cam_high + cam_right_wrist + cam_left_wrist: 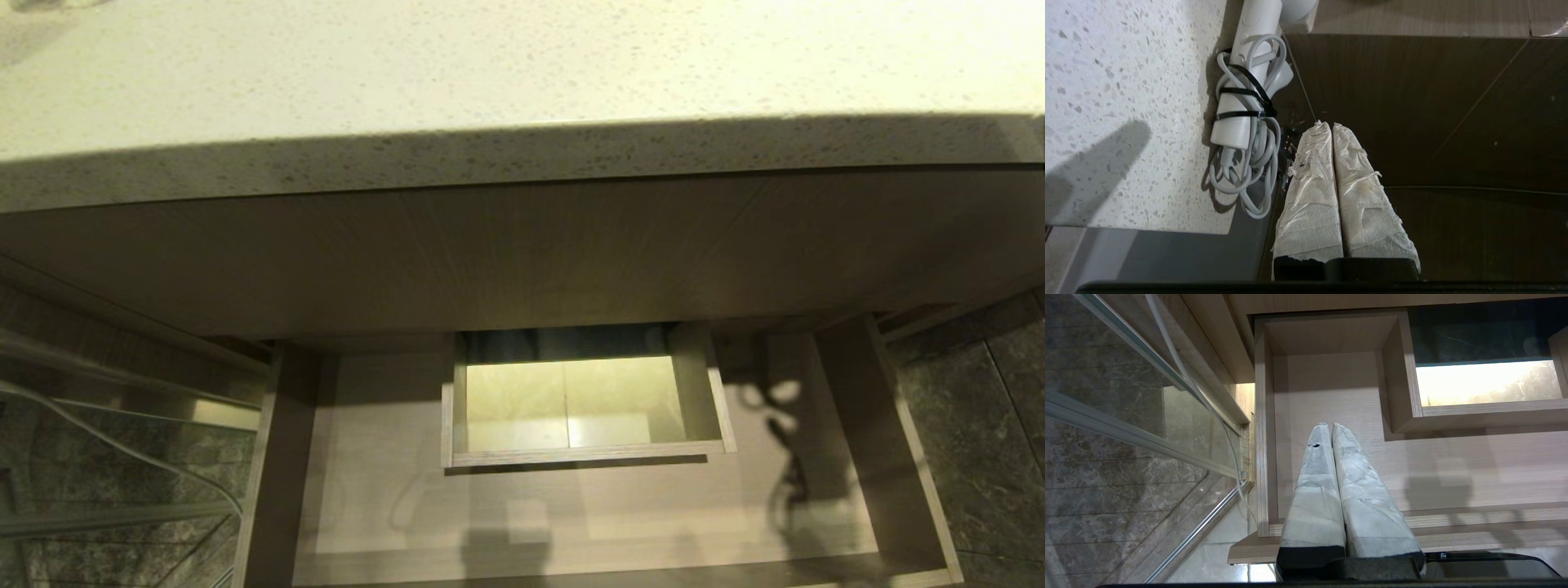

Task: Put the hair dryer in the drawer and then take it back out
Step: Pick up the hairdryer

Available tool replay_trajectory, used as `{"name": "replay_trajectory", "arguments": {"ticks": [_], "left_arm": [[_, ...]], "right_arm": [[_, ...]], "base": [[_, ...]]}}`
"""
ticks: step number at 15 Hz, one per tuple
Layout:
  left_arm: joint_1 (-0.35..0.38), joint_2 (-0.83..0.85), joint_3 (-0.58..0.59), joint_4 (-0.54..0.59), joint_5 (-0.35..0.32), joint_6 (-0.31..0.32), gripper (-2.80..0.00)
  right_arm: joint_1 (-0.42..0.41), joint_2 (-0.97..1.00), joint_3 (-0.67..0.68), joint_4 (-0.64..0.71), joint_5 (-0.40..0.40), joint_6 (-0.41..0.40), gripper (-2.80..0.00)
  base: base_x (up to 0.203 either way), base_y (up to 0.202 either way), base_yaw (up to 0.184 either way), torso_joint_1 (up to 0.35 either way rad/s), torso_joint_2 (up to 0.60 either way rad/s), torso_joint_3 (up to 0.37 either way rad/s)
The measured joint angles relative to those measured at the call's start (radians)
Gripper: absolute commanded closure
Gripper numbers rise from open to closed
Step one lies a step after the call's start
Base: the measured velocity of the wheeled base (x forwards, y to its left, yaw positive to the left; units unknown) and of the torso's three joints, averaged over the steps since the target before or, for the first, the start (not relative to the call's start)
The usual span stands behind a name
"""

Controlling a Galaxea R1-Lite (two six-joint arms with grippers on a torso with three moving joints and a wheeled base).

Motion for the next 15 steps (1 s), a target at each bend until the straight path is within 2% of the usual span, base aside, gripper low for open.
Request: {"name": "replay_trajectory", "arguments": {"ticks": [3,15], "left_arm": [[0.000,0.000,0.000,0.000,0.000,-0.001,0.00],[0.000,0.000,0.000,0.000,0.000,0.000,0.00]], "right_arm": [[-0.003,-0.015,0.023,0.006,-0.071,-0.026,0.00],[-0.011,-0.009,0.098,0.014,-0.100,-0.015,0.00]], "base": [[0.000,0.000,0.000,0.000,0.00,0.000],[0.000,0.000,0.000,0.000,0.00,0.000]]}}
